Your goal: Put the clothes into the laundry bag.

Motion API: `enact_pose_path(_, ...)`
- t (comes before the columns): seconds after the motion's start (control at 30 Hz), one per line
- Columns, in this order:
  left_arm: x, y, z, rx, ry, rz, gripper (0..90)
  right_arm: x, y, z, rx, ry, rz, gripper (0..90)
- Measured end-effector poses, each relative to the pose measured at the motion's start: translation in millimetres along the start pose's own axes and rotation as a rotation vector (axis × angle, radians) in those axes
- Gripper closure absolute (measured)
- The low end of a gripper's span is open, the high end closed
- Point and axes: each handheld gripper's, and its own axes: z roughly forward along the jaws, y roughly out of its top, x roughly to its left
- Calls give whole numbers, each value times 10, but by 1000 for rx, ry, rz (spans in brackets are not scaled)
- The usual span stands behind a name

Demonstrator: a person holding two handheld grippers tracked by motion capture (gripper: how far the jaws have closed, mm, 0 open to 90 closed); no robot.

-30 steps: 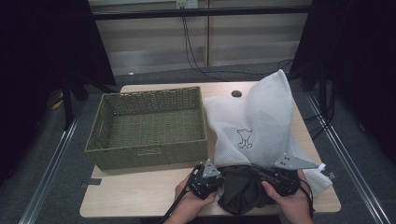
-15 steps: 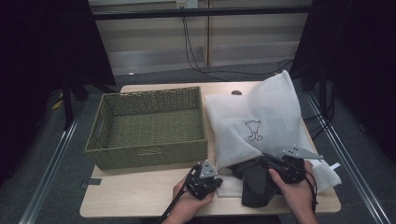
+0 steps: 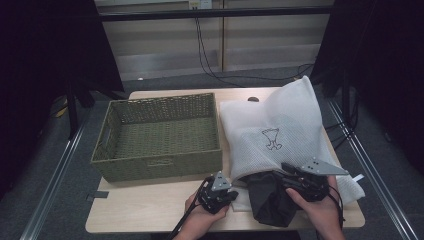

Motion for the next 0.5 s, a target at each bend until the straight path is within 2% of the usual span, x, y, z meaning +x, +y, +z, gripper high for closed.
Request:
enact_pose_path(0.1,-4,-2,6,-8,-3,-2,900,38,22,35,29,-33,-35,478)
enact_pose_path(0.2,-9,-1,5,-7,0,-4,900,46,8,108,69,-68,-46,495)
enact_pose_path(0.27,-6,-1,5,-7,0,-5,900,44,8,132,77,-64,-49,525)
enact_pose_path(0.33,1,-4,2,-8,-5,-12,900,69,9,146,99,-28,-103,553)
enact_pose_path(0.4,8,-4,-2,-3,-6,-15,900,98,-6,160,123,-27,-138,547)
enact_pose_path(0.47,8,-2,2,-10,-9,-25,900,94,-17,174,123,-43,-118,526)
enact_pose_path(0.5,11,-2,0,-7,-10,-24,900,98,-15,176,124,-37,-120,515)
